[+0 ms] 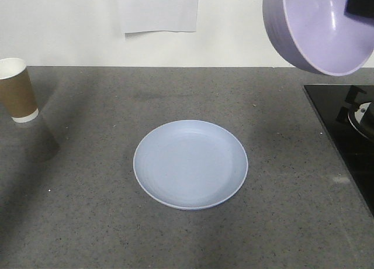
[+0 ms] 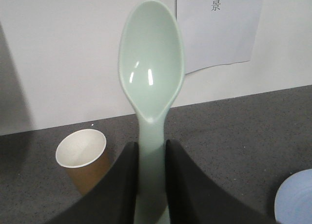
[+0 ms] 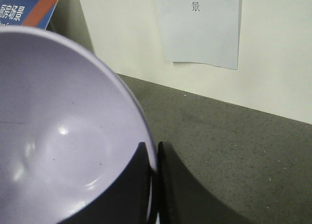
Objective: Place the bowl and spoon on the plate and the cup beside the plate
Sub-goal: 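Creep the base forward to center the plate in front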
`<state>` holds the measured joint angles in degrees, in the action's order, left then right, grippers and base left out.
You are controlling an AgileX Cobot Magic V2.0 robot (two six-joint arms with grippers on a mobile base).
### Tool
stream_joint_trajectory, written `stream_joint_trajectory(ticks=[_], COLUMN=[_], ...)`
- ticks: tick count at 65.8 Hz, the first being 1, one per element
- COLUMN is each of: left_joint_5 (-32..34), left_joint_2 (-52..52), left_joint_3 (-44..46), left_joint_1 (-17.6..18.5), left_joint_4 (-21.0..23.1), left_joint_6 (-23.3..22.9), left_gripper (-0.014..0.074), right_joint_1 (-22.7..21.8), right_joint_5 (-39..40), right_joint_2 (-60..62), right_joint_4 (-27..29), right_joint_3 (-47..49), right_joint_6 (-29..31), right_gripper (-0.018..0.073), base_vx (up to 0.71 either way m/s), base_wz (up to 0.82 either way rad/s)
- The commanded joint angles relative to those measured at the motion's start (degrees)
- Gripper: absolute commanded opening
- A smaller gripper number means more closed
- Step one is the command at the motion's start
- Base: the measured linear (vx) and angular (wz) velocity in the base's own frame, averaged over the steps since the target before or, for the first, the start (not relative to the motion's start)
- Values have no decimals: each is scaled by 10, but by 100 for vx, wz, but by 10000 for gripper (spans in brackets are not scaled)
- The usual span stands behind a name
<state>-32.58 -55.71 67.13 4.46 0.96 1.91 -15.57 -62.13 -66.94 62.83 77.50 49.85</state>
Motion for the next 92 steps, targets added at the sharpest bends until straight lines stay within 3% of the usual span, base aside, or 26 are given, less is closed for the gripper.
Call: stream_joint_trajectory(ticks=[1,92], left_joint_5=[44,44], left_joint_2=[8,8], left_joint_3=[16,16], left_joint_1=[2,2], left_joint_4=[2,2], left_joint_6=[-1,-1], left_gripper=[-6,-6], right_joint_1=[-1,-1], right_joint_5=[23,23], right_joint_2=[12,12], right_joint_4=[38,38], right_joint_3=[16,16], right_joint_6=[4,4], right_gripper=[-6,-6], base_vx=[6,4], base_wz=[0,-1])
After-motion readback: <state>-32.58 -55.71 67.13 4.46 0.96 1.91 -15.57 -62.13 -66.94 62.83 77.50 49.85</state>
